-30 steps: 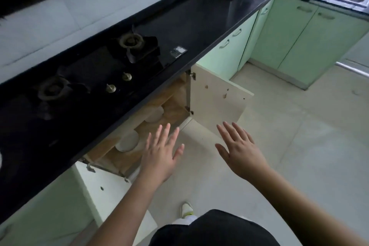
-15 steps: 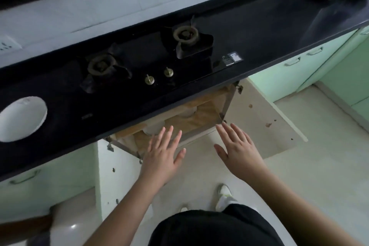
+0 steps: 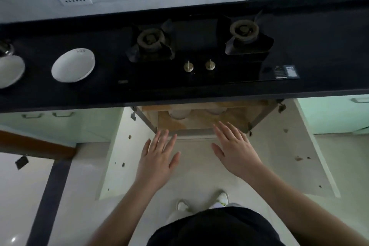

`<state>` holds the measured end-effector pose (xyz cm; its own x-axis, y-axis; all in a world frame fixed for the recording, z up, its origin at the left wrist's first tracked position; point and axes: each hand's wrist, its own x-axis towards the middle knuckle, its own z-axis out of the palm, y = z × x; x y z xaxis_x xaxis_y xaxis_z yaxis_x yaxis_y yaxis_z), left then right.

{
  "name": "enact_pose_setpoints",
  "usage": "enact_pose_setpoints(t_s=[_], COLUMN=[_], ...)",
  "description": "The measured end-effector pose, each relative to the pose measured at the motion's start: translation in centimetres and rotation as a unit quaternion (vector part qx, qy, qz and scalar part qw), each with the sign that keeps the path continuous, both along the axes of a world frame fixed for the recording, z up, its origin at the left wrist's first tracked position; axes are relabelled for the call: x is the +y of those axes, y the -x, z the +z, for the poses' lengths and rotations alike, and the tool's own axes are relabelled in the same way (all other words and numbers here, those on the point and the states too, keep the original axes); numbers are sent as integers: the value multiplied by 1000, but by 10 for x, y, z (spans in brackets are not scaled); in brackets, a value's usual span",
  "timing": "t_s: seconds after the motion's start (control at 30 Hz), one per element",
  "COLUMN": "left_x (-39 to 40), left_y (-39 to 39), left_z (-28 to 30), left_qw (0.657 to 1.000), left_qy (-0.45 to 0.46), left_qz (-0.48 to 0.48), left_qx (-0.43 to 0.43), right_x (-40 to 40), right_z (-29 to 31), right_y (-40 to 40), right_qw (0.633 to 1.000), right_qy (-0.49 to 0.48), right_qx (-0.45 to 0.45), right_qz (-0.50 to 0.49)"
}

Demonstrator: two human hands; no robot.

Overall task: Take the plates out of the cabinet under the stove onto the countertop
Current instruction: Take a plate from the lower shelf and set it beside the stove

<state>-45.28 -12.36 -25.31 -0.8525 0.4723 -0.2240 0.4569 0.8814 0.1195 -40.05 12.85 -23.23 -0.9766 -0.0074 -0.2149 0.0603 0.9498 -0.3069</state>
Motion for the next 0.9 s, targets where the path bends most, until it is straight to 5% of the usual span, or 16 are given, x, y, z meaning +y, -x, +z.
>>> enact_pose_setpoints(t_s=[0.53, 0.9], left_x=[-36, 19], left_y=[40, 144], left_z=[-50, -179], left_qw=[999, 999], left_qy=[-15, -6], left_qz=[12, 43], left_qx=[-40, -25], right_x=[-54, -16], right_z=[-57, -177], right_y=[64, 163], right_qw=[999, 999], right_qy=[-10, -37], right_qx=[-35, -35], right_qz=[3, 16])
